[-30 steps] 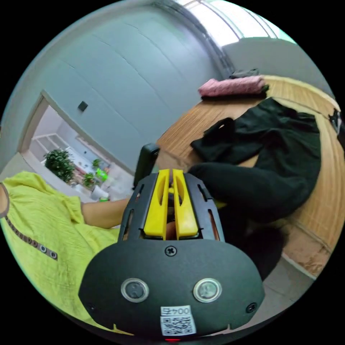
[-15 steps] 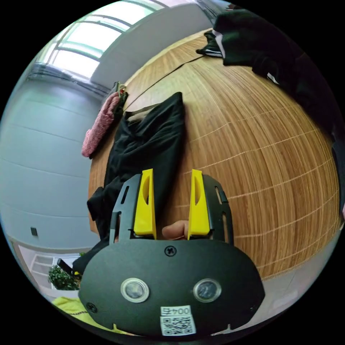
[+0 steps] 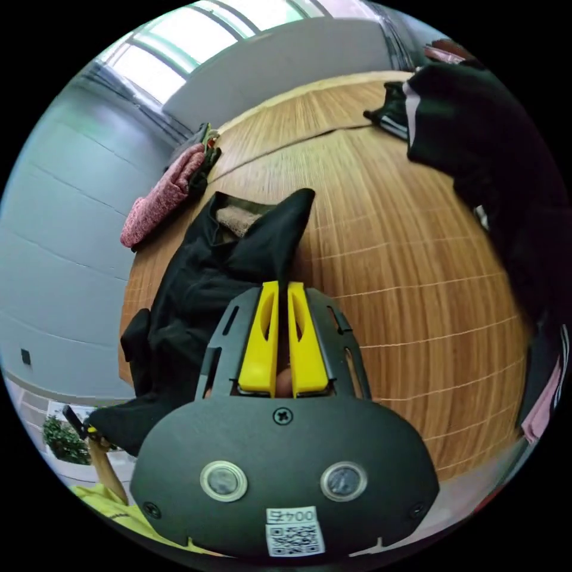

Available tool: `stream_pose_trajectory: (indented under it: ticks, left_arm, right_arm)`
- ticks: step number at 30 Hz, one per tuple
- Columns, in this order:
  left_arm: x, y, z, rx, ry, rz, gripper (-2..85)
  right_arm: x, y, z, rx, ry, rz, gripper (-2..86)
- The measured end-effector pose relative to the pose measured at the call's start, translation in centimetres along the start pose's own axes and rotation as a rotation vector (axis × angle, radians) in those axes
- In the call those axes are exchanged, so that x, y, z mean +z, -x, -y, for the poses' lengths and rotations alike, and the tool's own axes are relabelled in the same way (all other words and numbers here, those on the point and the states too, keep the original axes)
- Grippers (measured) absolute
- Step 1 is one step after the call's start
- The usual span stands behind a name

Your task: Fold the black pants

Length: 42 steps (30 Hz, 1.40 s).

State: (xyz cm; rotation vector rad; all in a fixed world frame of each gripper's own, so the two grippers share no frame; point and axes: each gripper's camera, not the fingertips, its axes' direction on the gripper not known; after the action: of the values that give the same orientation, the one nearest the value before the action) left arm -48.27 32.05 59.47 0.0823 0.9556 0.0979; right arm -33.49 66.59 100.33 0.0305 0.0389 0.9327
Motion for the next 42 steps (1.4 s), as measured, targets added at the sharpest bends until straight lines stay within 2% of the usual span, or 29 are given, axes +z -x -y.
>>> stream_pose_trajectory:
  ticks: [4, 8, 12, 15, 20, 23, 27, 30, 31, 33, 34, 35, 37, 40, 42]
  left_arm:
    - [0.8, 1.9, 8.1, 0.113, 0.062, 0.042, 8.4]
    - [5.7, 2.0, 15.4, 0.231, 0.218, 0.025, 7.6]
    - [17.2, 2.1, 19.9, 0.293, 0.535, 0.141, 6.0]
    - [23.7, 3.6, 20.2, 0.256, 0.653, 0.255, 6.1]
    - [23.3, 7.3, 19.7, 0.111, 0.553, 0.297, 10.7]
    - [21.0, 9.7, 19.3, 0.056, 0.553, 0.358, 15.5]
    - [17.9, 12.4, 19.0, -0.008, 0.564, 0.384, 18.3]
    - [15.8, 13.5, 19.7, -0.031, 0.541, 0.381, 18.0]
    - [14.7, 13.7, 20.2, -0.034, 0.517, 0.390, 17.6]
    - [12.6, 13.2, 21.4, -0.020, 0.436, 0.382, 16.7]
    - [11.1, 12.6, 22.3, -0.010, 0.364, 0.346, 16.0]
    - [10.5, 12.3, 22.9, -0.005, 0.321, 0.316, 15.7]
    - [9.6, 10.4, 25.2, 0.018, 0.146, 0.131, 15.1]
    - [14.1, 8.0, 29.1, 0.036, 0.084, -0.052, 16.5]
    - [19.0, 7.1, 31.6, 0.003, 0.120, -0.185, 19.3]
  right_arm:
    - [-5.8, -2.2, -5.2, -0.058, -0.073, -0.125, 1.3]
    - [-10.8, -9.0, -15.1, 0.118, -0.144, -0.243, 2.1]
    - [-11.6, -11.8, -23.9, 0.248, -0.113, -0.320, 3.9]
    - [-11.9, -9.9, -28.6, 0.253, -0.095, -0.376, 4.9]
    - [-13.0, -1.5, -30.0, 0.111, -0.187, -0.519, 5.1]
    - [-12.1, 3.0, -27.9, -0.034, -0.191, -0.644, 2.1]
    - [-11.5, 6.4, -25.1, -0.096, -0.217, -0.736, -0.2]
    - [-7.5, 6.9, -22.3, -0.189, -0.004, -0.621, -0.6]
    - [-4.5, 6.6, -21.4, -0.225, 0.126, -0.632, -0.7]
    - [-0.5, 6.2, -20.9, -0.302, 0.238, -0.713, -0.8]
    - [2.3, 5.8, -20.7, -0.353, 0.357, -0.718, -0.8]
    - [3.8, 6.0, -20.6, -0.391, 0.368, -0.742, -0.8]
    - [4.8, 6.6, -19.7, -0.417, 0.423, -0.753, -0.8]
    - [5.5, 6.4, -17.7, -0.379, 0.499, -0.685, -0.8]
    - [5.7, 6.2, -17.0, -0.381, 0.521, -0.648, -0.8]
